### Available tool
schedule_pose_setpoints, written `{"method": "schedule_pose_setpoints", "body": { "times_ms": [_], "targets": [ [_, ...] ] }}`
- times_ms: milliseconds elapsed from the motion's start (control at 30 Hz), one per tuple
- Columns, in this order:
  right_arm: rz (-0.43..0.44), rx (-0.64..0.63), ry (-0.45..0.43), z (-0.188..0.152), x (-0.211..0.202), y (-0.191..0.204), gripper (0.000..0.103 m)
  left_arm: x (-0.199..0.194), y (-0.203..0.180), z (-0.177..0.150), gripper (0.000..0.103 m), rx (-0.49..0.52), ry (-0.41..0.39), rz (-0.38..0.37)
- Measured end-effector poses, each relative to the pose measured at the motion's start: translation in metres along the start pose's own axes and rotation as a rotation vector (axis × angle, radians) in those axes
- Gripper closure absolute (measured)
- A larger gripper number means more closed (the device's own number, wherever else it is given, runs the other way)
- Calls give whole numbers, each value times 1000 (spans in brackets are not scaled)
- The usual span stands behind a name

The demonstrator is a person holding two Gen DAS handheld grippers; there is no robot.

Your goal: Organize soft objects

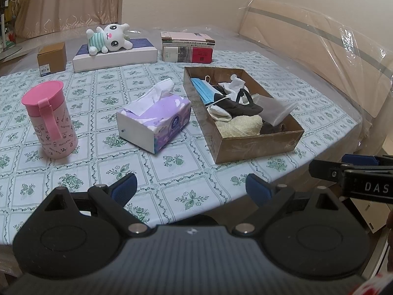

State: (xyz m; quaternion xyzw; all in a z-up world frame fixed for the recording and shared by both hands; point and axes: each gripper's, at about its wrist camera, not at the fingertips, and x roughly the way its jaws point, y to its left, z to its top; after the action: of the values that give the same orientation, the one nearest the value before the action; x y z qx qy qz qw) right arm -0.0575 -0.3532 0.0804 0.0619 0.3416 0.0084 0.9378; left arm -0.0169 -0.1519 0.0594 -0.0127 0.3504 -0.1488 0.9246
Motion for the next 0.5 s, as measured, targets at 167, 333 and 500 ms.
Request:
{"method": "schedule_pose_setpoints", "body": {
  "times_ms": [167,333,500],
  "targets": [
    [-1,2,1,-1,0,0,27,0,0,0,9,0,1,0],
    [-1,2,1,-1,0,-1,27,0,0,0,9,-1,2,-1],
    [0,1,1,-1,0,-1,27,0,0,0,9,-4,1,-4]
  ]
}}
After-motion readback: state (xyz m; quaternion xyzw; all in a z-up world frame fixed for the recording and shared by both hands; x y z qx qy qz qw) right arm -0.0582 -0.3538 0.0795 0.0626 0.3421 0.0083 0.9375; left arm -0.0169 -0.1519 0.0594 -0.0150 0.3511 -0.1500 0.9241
